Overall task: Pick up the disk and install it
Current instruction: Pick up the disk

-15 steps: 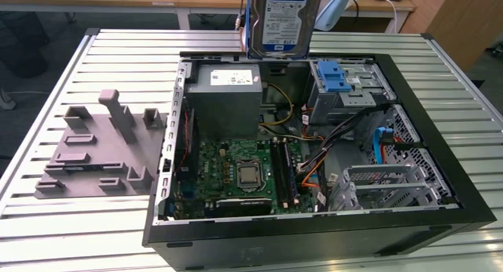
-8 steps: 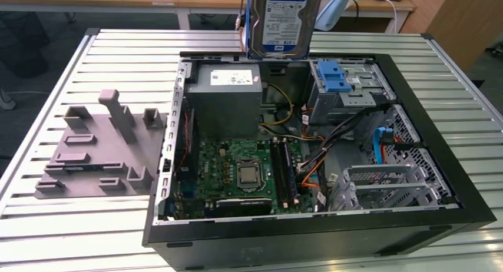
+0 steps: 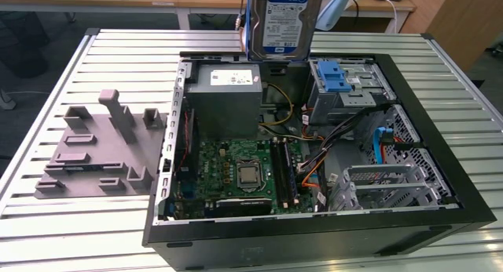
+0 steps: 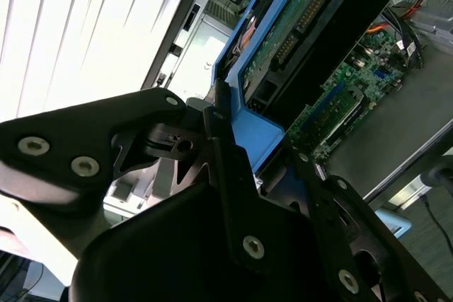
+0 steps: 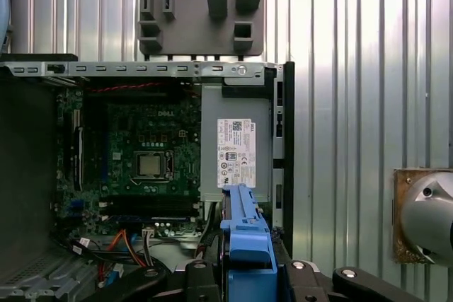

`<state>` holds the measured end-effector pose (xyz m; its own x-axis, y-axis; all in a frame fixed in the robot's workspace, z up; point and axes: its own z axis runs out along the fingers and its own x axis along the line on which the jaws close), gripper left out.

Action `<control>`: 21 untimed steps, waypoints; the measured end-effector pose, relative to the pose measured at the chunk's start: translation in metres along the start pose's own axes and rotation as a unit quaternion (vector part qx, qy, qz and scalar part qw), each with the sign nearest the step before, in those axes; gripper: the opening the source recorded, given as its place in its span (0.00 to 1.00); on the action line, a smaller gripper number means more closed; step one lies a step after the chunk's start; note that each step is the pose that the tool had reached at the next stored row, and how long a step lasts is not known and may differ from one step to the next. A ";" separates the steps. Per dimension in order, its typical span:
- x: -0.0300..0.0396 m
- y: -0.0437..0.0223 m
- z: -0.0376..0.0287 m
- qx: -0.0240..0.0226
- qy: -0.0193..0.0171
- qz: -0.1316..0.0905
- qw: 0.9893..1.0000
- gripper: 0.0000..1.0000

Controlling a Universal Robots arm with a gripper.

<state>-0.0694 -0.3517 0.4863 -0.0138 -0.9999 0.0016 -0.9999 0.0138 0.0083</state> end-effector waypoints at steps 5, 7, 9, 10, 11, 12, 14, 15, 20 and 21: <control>0.0020 0.0000 0.0002 0.000 0.000 0.000 1.000 0.36; 0.0026 0.0000 0.0003 0.000 0.000 0.000 1.000 0.36; 0.0031 0.0000 0.0003 0.000 0.000 0.000 1.000 0.36; 0.0034 0.0000 0.0003 0.000 0.000 0.000 1.000 0.36; 0.0037 -0.0001 0.0003 0.000 0.000 0.000 1.000 0.36; 0.0041 -0.0001 0.0004 0.000 0.000 0.000 1.000 0.36; 0.0051 -0.0001 0.0004 0.000 0.000 0.000 1.000 0.36; 0.0055 -0.0001 0.0004 0.000 0.000 0.000 1.000 0.36; 0.0077 -0.0001 0.0005 0.000 0.000 0.000 1.000 0.36; 0.0081 -0.0001 0.0005 0.000 0.000 0.000 1.000 0.36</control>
<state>-0.0694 -0.3598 0.4858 -0.0138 -0.9999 0.0015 -0.9999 0.0138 0.0083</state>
